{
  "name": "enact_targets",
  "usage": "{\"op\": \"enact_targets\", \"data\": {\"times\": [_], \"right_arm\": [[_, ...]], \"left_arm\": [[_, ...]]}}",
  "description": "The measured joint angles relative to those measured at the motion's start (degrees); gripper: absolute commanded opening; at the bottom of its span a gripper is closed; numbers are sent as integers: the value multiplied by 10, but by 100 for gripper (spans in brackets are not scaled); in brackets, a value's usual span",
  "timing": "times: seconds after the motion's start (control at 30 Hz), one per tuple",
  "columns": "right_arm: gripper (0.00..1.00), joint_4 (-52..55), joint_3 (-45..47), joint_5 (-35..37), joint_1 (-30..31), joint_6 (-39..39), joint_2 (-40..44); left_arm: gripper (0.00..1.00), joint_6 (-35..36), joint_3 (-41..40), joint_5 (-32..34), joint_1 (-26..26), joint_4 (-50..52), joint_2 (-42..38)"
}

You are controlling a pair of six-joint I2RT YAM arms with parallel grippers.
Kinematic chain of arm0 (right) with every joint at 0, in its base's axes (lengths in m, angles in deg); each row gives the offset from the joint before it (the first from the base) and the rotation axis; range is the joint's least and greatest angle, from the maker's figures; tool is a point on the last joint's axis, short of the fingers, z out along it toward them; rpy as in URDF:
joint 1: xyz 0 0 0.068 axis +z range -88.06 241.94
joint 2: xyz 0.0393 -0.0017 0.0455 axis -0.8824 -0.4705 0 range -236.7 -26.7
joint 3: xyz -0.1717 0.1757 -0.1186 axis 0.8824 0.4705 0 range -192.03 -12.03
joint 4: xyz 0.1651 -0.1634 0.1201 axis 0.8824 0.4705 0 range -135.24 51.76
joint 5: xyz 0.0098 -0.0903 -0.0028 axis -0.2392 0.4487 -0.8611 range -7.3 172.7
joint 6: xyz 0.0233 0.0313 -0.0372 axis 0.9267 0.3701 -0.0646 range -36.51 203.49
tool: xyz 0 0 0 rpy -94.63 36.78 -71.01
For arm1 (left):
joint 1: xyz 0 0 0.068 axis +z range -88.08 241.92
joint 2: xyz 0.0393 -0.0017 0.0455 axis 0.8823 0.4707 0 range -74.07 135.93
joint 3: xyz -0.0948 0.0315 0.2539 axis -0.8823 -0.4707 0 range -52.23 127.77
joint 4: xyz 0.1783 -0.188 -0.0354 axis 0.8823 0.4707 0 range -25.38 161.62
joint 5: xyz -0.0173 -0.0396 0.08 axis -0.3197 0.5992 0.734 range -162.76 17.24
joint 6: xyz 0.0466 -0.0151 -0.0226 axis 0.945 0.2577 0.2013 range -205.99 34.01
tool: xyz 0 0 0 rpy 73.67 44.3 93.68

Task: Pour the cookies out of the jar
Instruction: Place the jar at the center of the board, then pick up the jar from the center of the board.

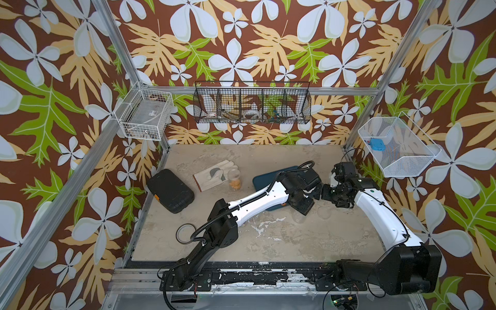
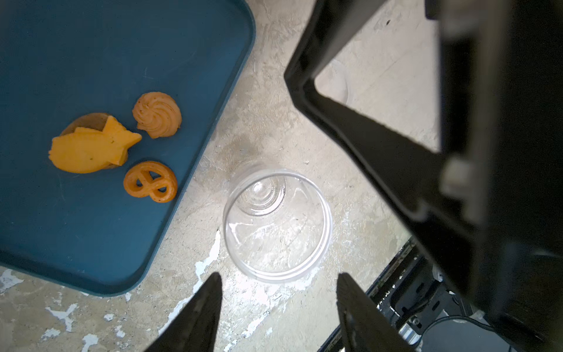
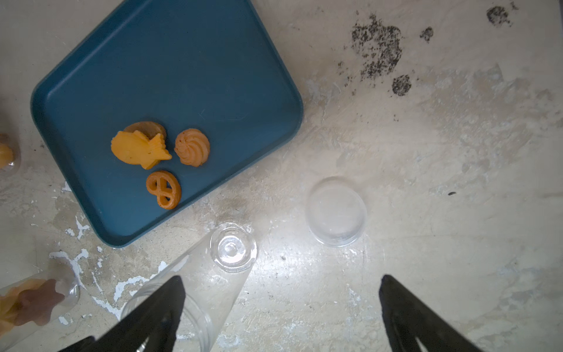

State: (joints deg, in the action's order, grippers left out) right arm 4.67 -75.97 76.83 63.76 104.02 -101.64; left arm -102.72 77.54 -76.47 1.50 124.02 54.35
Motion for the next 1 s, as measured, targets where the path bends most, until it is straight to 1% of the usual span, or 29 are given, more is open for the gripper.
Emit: {"op": "enact_targets", "data": {"times": [0.1,0.13,0.17,0.2,0.3,0.4,0.53,0.63,0.77,0.87,1.0], "right_arm": [[100,4,-20,-7,0,0,1],[100,5,-27,-13,0,0,1],[100,6,-35,-18,0,0,1],[100,7,-42,-23,2,0,1],[100,8,-74,-39,22,0,0],[100,4,-108,-56,59,-2,-2],[100,-9,-139,-95,97,-6,-17],[100,-12,-154,-122,126,-13,-33],[100,-18,-179,-153,202,-42,-61],[100,-27,-191,-167,267,-61,-83],[100,-41,-201,-175,336,-78,-114]], "left_arm": [[76,-7,0,4,7,-2,-27],[83,-11,0,7,9,-2,-37],[98,-10,0,10,12,-2,-49],[100,-12,-1,15,14,-2,-59],[100,-16,-29,35,19,-10,-101],[100,-21,-99,56,24,-21,-167],[100,-49,-255,72,41,-67,-303],[100,-89,-393,72,74,-119,-426],[100,-171,-562,63,145,-183,-600],[100,-226,-660,62,188,-203,-709],[100,-281,-741,67,214,-206,-812]]}}
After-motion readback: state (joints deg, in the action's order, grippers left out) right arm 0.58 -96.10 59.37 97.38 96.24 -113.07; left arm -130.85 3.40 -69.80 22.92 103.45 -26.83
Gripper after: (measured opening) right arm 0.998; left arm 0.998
